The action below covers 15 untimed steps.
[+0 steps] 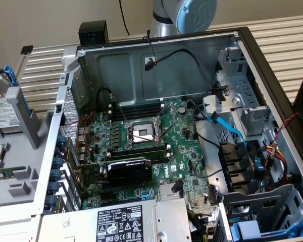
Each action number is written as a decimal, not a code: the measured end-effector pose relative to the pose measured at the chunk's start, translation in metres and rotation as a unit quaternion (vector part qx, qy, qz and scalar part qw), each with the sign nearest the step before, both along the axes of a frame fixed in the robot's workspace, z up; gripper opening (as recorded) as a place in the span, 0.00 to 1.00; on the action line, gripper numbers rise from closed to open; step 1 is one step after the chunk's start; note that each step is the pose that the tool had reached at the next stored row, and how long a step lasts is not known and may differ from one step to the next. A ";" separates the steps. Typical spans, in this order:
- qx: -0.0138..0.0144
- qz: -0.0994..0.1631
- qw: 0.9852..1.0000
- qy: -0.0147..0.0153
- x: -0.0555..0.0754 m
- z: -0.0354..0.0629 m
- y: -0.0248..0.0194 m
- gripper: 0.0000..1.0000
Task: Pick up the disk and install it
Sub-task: 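Pick up the disk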
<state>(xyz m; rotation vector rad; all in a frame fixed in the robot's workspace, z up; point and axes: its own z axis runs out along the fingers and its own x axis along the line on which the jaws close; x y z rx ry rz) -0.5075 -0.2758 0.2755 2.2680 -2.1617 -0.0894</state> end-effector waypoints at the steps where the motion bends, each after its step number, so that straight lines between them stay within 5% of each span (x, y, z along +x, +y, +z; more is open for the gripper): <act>1: 0.000 0.000 1.000 0.000 0.000 -0.0001 0.0000 0.66; 10: 0.000 -0.001 1.000 0.000 0.000 -0.0005 0.0000 0.66; 15: 0.000 -0.001 1.000 0.000 0.000 -0.0005 0.0000 0.52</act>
